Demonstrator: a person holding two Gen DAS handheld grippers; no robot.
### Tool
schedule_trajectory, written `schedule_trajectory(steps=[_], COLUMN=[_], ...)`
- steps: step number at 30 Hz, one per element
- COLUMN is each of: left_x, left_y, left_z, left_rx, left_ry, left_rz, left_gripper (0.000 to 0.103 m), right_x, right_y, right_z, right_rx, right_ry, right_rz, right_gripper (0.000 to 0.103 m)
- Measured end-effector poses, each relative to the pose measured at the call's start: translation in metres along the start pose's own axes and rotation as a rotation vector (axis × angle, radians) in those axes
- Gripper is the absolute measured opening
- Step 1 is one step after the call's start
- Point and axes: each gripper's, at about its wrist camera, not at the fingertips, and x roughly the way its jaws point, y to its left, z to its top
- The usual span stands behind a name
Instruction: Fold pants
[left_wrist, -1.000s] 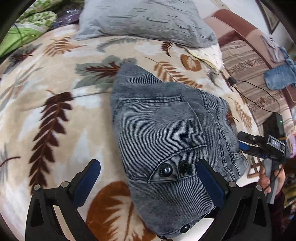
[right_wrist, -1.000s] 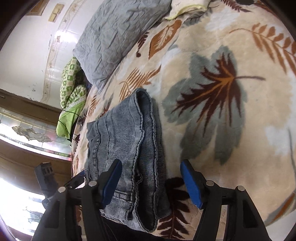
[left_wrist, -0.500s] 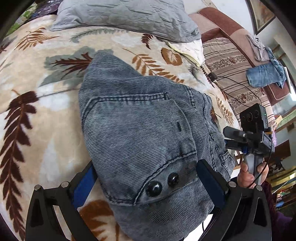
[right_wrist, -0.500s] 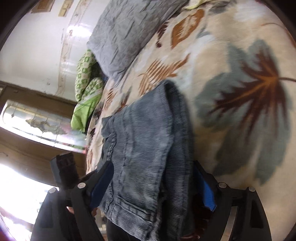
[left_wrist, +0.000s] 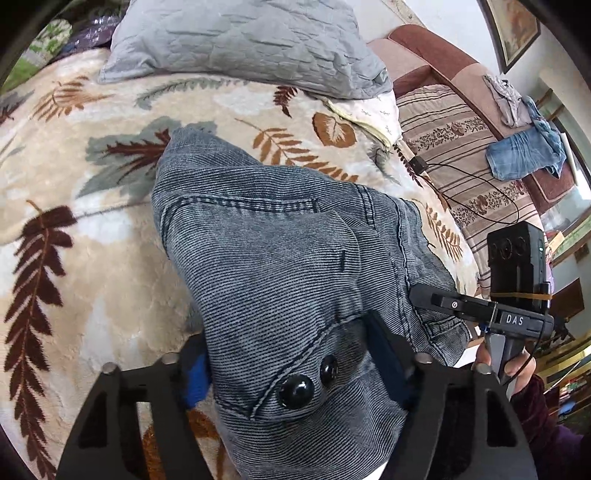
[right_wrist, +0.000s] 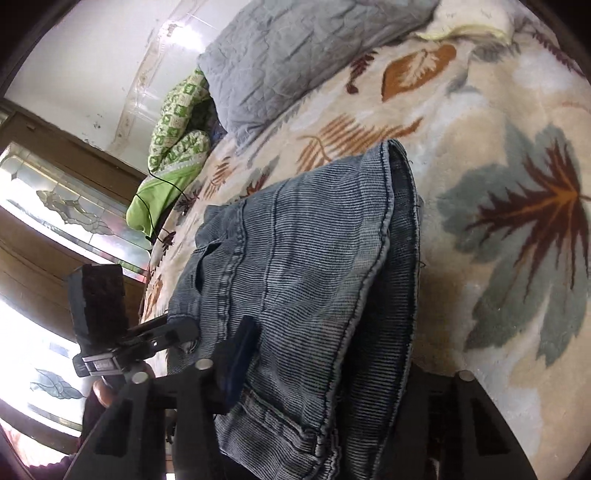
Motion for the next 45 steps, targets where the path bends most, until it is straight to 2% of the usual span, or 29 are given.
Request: schedule_trajectory(steps=[3,7,14,18,28,33,38,39,41,43,45], left_x=[-0.007,-0.020,-0.041,-0.052,-0.063,-0.039,0.002,0.007,0.014,0.017,0.015], left_y=[-0.007,-0.014,-0.013,-0.009,-0.003,0.017,0.052,0.061,0.079,0.086,0.086], left_z=[0.003,0.009,0.020,0.038,0.106,0.123,0.119,0.116,0.111,0.107,0.105], left_rx=[0.017,0.036,0.051,0.063,0.096,0.041,-0.035,-0.047,-0.098,-0.120,-0.134], left_ry=[-0.021,-0.047,-0.094,-0.117,-0.208,-0.178,-0.074,-0.071,-0.067,-0.060,-0.059], left_rz=[0.008,0.020,0.053,0.083,0.169,0.199,0.293,0.325,0.309,0.315,0.318], left_gripper=[0.056,0.050,0.049,0.049,0.049,0.049,0.049,0.051,0.059,0.066,0.066], right_x=[-0.005,-0.013,-0.015,-0.013,0.014,0.039,0.079,0.086,0.095,0.097,0.099], right_y=[0.009,0.018,0.039,0.056,0.082,0.072,0.058,0.055,0.047,0.038,0.033], right_z=[-0.002,-0.002,-0.002,0.007,0.072,0.103,0.111,0.110,0.110,0.111,0.110], right_rx=[-0.032,-0.055,-0.118,-0.162,-0.188,-0.160,-0.138,-0.138,-0.126,-0.101,-0.076], right_ry=[-0.027,-0.066,-0.093,-0.112,-0.174,-0.158,-0.049,-0.034,-0.018,-0.014,-0.008], right_rz=[-0.020,-0.007,0.002,0.000,0.002,-0.023,-0.102,-0.130,-0.159,-0.155,-0.168], right_gripper=[0.048,0.044,0.039,0.038,0.038,0.038,0.038,0.038,0.038,0.045,0.060])
